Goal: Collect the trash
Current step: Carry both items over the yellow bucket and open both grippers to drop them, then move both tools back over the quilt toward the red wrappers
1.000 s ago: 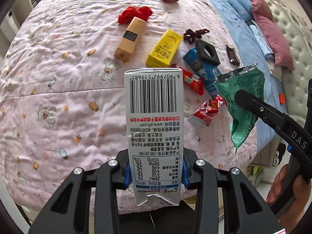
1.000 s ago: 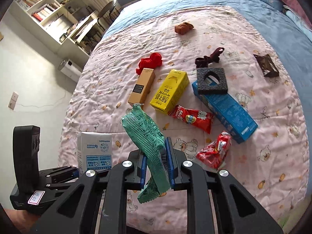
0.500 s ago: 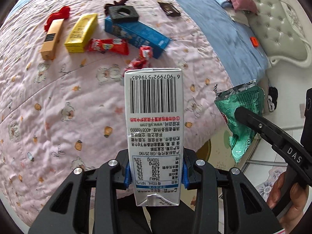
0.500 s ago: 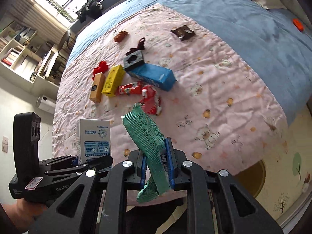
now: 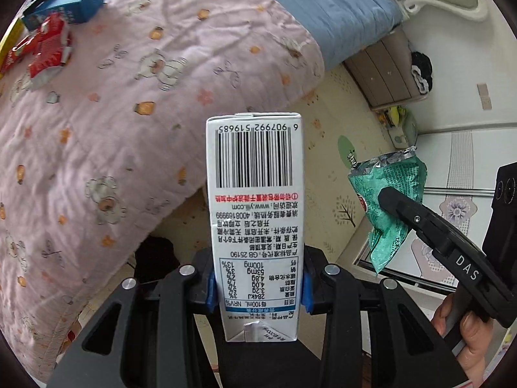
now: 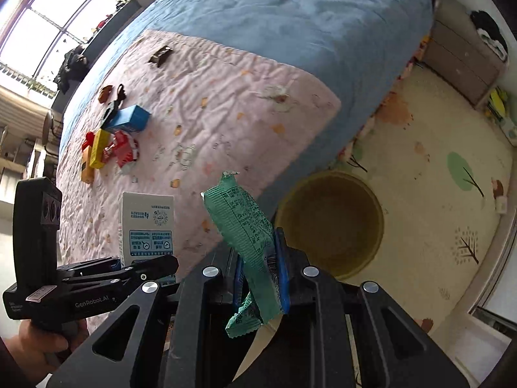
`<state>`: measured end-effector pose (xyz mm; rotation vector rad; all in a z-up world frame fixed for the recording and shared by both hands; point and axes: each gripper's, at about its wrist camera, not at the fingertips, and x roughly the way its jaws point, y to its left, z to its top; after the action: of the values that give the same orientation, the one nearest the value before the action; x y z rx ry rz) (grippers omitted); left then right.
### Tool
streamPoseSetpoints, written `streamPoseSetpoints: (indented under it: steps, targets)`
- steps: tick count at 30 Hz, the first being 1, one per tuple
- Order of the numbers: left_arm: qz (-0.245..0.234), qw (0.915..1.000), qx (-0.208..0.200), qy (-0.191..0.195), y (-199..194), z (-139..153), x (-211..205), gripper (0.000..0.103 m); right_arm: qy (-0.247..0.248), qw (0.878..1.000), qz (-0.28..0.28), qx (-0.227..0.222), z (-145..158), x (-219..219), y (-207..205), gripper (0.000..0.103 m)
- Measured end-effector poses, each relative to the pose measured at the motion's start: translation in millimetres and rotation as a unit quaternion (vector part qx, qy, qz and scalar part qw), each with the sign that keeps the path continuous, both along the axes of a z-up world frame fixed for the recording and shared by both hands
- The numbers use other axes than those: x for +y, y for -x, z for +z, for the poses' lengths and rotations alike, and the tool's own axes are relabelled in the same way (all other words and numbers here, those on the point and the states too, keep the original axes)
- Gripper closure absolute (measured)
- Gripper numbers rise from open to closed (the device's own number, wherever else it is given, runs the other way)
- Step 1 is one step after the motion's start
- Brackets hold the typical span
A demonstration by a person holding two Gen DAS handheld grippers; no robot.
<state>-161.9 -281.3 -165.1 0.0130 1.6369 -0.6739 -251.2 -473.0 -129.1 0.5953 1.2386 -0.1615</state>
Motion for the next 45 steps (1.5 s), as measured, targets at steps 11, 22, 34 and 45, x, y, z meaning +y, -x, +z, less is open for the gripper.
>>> streamPoseSetpoints:
  steps: [11, 22, 34, 45]
  targets:
    - [-0.050, 0.9984, 0.015, -0.022, 17.3, -61.1, -89.3, 0.065, -0.004, 1.000, -0.008, 0.028, -60.7, -54.7, 19.3, 0.085]
    - [-0.030, 0.9990, 0.014, -0.031, 6.9, -91.4, -109.4, 0.027, -0.001, 0.999, 0.005, 0.043, -92.7, -88.9, 6.7, 0.065]
    - [-0.003, 0.9992, 0.018, -0.034, 12.0, -80.6, -94.0, 0.027, -0.010, 0.999, 0.010, 0.035, -72.9, -91.6, 4.9, 0.065]
    - [0.050, 0.9981, -0.033, -0.016, -17.6, -9.9, -22.7, 0.027, -0.016, 0.997, 0.074, -0.017, -9.0, -25.5, -46.8, 0.065]
